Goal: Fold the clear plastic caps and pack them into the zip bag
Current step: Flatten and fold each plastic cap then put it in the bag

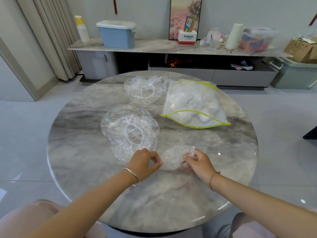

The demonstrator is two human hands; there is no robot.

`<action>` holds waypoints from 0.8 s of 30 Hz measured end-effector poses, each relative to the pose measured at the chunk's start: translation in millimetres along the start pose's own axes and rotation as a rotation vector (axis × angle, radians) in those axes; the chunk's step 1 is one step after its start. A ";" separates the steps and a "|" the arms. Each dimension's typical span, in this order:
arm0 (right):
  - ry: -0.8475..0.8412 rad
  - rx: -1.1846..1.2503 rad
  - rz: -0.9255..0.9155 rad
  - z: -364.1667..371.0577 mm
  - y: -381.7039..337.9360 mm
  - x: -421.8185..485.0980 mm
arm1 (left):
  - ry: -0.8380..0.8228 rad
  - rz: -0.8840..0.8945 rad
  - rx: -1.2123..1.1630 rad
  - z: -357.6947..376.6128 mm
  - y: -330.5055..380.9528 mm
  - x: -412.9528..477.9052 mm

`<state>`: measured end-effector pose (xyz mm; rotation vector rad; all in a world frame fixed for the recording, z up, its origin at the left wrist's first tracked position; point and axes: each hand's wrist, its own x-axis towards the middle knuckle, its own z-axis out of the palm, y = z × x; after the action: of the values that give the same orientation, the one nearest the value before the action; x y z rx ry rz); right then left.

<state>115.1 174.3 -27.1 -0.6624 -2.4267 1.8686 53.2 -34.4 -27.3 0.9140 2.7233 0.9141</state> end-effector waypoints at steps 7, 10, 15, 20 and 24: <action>0.183 -0.417 -0.391 0.2 0.4 -2.2 | 0.015 -0.144 0.053 10.1 9.3 4.6; 0.056 -0.740 -0.615 -1.0 0.5 -0.1 | 0.033 -0.148 0.120 9.3 11.7 5.1; -0.180 -1.015 -0.387 6.4 14.0 7.5 | 0.137 0.072 0.184 16.5 18.8 6.6; -0.210 -1.048 -0.350 11.2 21.0 11.8 | -0.073 0.134 0.391 36.1 23.8 9.8; -0.140 -1.026 -0.401 17.0 15.0 12.7 | -0.110 0.063 0.466 44.8 26.8 14.1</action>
<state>103.9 165.9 -49.0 0.0179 -3.1838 0.4599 68.7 13.6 -46.9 1.0873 2.8718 0.2205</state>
